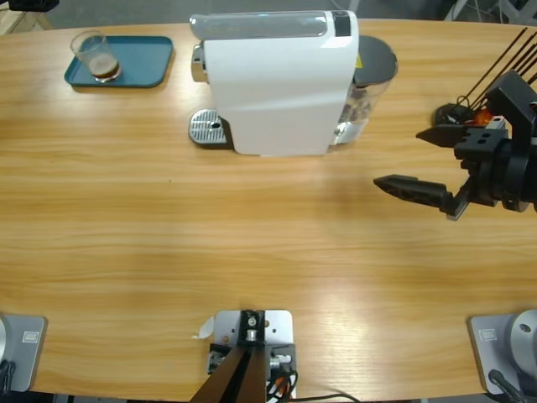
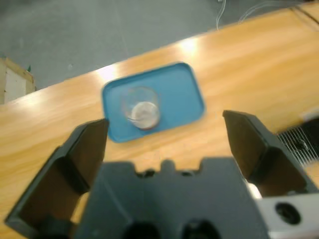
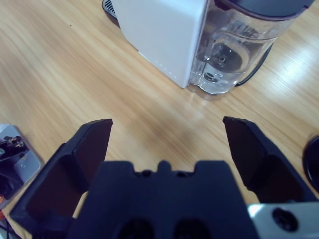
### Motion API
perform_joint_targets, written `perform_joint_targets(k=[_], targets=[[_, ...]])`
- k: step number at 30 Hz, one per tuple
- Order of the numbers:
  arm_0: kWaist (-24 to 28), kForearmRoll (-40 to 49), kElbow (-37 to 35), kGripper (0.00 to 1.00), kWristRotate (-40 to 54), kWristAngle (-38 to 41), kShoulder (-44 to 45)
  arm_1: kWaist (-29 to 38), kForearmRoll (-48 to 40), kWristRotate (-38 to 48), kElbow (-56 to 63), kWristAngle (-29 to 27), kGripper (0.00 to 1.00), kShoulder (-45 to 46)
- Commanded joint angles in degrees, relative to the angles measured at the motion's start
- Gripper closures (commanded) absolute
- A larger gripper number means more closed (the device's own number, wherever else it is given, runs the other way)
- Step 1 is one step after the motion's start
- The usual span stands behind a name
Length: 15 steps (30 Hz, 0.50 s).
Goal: Pour coffee
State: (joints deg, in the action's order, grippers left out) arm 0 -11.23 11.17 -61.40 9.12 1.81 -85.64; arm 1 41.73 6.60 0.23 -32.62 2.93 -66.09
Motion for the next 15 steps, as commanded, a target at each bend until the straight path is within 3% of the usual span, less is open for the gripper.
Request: perform_joint_targets(k=[1, 8, 10, 15], targets=[[-20.76, 14.17, 2.99, 0.013, 4.76, -3.62, 11.72, 0.55, 2.99, 4.74, 0.08, -2.05, 0.000, -0.44], [-21.03, 6.04, 23.40, 0.036, -1.09, 6.77, 25.12, 0.55, 6.37, 5.30, -1.57, -2.60, 0.004, -1.23], [-21.20, -1.89, 28.69, 0.116, -3.01, 8.67, 28.35, 0.51, 7.85, 5.30, -2.73, -2.58, 0.010, -2.36], [-21.20, -6.09, 31.10, 0.147, -4.80, 11.55, 27.09, 0.55, 12.52, 3.74, -5.77, -3.41, 0.032, -3.76]])
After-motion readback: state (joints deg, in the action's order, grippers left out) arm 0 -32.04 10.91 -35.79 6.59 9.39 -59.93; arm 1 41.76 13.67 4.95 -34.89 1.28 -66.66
